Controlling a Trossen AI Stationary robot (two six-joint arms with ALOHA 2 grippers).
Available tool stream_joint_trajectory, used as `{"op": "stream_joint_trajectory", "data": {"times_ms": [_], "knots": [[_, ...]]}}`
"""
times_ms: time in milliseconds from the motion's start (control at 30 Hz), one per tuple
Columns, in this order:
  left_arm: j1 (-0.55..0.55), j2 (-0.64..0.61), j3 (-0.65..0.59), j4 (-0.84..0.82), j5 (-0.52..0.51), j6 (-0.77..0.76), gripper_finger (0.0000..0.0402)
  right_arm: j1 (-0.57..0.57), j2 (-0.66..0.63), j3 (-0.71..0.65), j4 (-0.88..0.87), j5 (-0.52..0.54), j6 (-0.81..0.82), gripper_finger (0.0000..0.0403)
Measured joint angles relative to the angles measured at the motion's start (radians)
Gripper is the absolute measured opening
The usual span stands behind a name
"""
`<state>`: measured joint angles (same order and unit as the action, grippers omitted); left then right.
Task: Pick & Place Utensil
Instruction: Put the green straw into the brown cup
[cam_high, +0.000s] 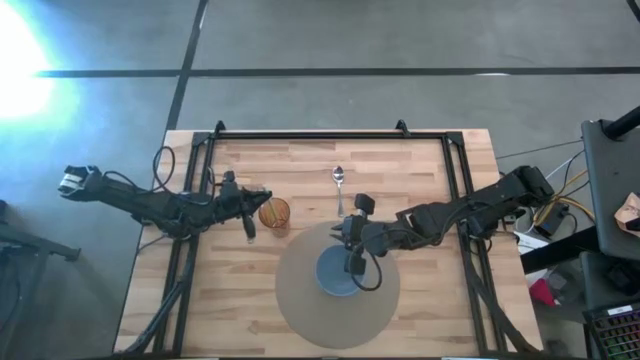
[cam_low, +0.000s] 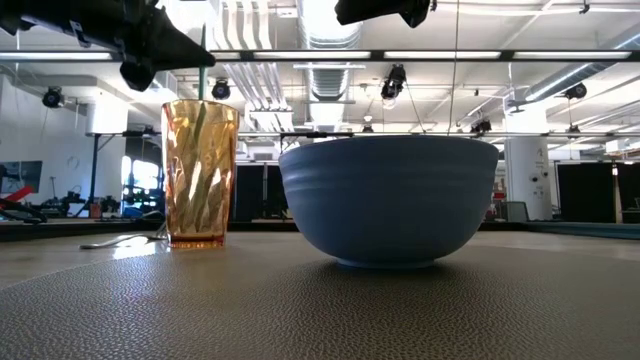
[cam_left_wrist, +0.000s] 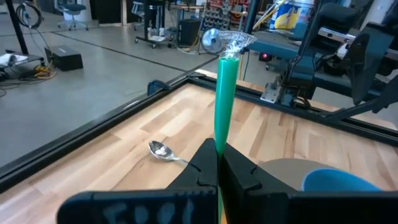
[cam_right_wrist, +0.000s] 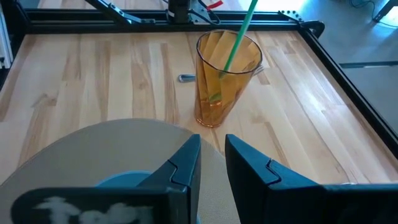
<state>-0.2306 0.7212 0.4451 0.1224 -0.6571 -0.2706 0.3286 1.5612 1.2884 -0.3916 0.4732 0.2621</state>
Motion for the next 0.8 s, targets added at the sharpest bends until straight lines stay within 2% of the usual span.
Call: {"op": "stream_joint_trajectory", "data": {"times_ms": [333, 800], "knots": [[0.0, 0.002, -0.033, -0.005, 0.0, -0.047, 0.0, 0.0, 0.0, 0.0, -0.001, 0.0, 0.0, 0.0068], [0.0, 0.002, -0.034, -0.002, 0.002, -0.019, 0.0, 0.0, 0.0, 0.0, -0.001, 0.0, 0.0, 0.0068]]}}
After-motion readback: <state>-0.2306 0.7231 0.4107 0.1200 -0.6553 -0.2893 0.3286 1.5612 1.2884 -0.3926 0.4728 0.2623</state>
